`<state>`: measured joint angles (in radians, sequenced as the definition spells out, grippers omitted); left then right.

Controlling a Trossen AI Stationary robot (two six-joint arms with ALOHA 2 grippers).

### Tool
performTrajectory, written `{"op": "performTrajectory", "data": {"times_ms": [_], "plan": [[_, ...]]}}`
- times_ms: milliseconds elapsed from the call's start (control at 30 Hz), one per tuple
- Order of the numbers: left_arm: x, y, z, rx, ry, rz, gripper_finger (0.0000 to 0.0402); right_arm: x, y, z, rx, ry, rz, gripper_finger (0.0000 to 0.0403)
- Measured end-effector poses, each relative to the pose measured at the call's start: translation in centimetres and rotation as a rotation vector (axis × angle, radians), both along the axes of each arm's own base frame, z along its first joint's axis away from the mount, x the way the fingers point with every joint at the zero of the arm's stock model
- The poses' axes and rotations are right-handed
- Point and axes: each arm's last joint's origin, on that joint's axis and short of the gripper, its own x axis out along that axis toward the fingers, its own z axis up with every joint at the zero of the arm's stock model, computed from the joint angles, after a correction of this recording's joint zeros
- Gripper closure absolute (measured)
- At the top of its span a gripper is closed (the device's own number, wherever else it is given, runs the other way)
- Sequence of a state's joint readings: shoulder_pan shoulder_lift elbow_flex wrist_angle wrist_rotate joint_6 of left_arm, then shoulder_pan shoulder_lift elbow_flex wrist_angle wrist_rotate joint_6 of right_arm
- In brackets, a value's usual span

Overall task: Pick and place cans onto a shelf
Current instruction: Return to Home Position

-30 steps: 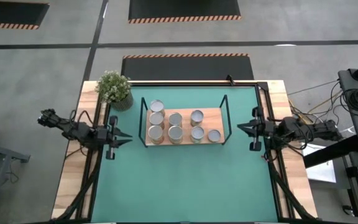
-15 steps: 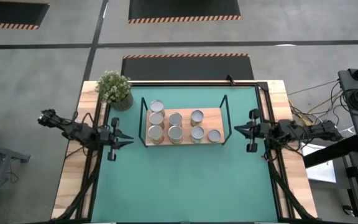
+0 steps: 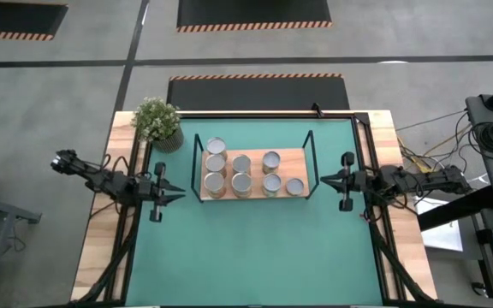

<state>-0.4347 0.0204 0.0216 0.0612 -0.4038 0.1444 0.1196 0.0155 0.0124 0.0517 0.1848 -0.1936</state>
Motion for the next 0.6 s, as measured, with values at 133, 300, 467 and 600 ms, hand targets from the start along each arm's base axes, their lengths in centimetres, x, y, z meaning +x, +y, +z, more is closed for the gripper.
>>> {"op": "performTrajectory", "data": {"times_ms": [133, 300, 467, 600], "plan": [[-0.09, 0.04, 0.51, -0.007, -0.016, 0.0, 0.0359, 0.05, 0.01, -0.07, -0.077, 0.012, -0.002, 0.0394], [-0.09, 0.04, 0.54, -0.008, -0.016, 0.0, 0.0359, 0.04, 0.01, -0.06, -0.051, 0.01, -0.001, 0.0394], [-0.09, 0.04, 0.54, -0.008, -0.016, 0.0, 0.0359, 0.05, 0.01, -0.09, -0.021, 0.01, 0.0, 0.0394], [-0.09, 0.04, 0.55, -0.008, -0.016, 0.0, 0.0359, 0.05, 0.01, -0.09, -0.017, 0.01, 0.0, 0.0394]]}}
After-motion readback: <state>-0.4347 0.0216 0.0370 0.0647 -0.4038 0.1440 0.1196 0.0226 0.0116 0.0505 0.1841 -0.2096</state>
